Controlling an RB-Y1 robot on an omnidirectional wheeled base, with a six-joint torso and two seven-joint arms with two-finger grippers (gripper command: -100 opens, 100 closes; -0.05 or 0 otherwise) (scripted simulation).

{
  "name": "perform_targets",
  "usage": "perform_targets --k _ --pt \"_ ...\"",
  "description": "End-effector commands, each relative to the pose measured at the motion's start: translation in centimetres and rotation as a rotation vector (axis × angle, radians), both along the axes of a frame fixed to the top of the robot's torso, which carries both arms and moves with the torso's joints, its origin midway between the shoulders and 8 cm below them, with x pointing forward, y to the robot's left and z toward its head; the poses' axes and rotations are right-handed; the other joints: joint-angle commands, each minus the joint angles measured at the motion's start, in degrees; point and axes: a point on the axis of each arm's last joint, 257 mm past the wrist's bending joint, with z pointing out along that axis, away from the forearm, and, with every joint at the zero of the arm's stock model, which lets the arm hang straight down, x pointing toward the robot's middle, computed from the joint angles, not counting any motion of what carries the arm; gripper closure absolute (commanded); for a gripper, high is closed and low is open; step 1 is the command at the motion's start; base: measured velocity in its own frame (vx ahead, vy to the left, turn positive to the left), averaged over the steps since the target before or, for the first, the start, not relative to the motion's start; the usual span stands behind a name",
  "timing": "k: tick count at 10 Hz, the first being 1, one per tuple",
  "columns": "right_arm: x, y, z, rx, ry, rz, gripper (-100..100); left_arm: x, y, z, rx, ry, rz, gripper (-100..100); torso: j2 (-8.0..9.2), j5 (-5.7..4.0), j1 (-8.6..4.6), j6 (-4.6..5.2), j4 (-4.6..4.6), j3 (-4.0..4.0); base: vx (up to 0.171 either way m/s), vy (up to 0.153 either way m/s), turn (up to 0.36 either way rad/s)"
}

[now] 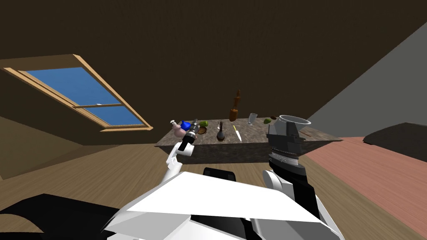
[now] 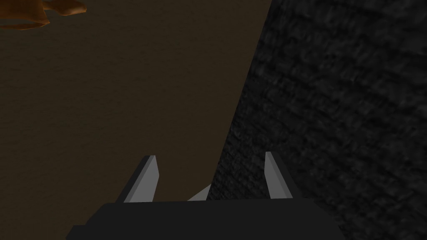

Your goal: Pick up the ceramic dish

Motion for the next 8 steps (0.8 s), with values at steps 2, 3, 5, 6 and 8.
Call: perform_targets --k 2,3,5,6,8 --pt "0.0 0.0 0.0 0.0 0.0 0.0 0 0.8 0.4 -1.5 -0.033 0.064 0.019 -100 0.01 0.0 -0.01 0.02 0.0 0.01 -0.015 -0.006 -0.066" --pt "0.0 0.0 0.0 0.0 0.0 0.0 0 1.4 0.4 -1.8 -0.059 0.081 0.021 -100 0.0 0.0 0.01 0.0 0.0 0.0 -0.013 -0.004 -0.102" --pt "0.0 0.0 0.0 0.0 0.0 0.0 0 1.4 0.7 -2.5 -0.061 0.111 0.033 -100 0.0 0.01 0.03 -0.01 0.0 0.0 -0.008 0.001 -0.016" --pt "0.0 0.0 0.0 0.0 0.0 0.0 0 2.0 0.8 -3.1 -0.087 0.14 0.04 -100 -0.02 0.01 0.03 -0.01 0.0 -0.01 -0.008 0.0 -0.1" --pt "0.0 0.0 0.0 0.0 0.0 0.0 0 2.5 1.0 -4.0 -0.113 0.179 0.053 -100 -0.01 0.01 0.04 -0.01 0.0 -0.01 -0.01 0.008 -0.086"
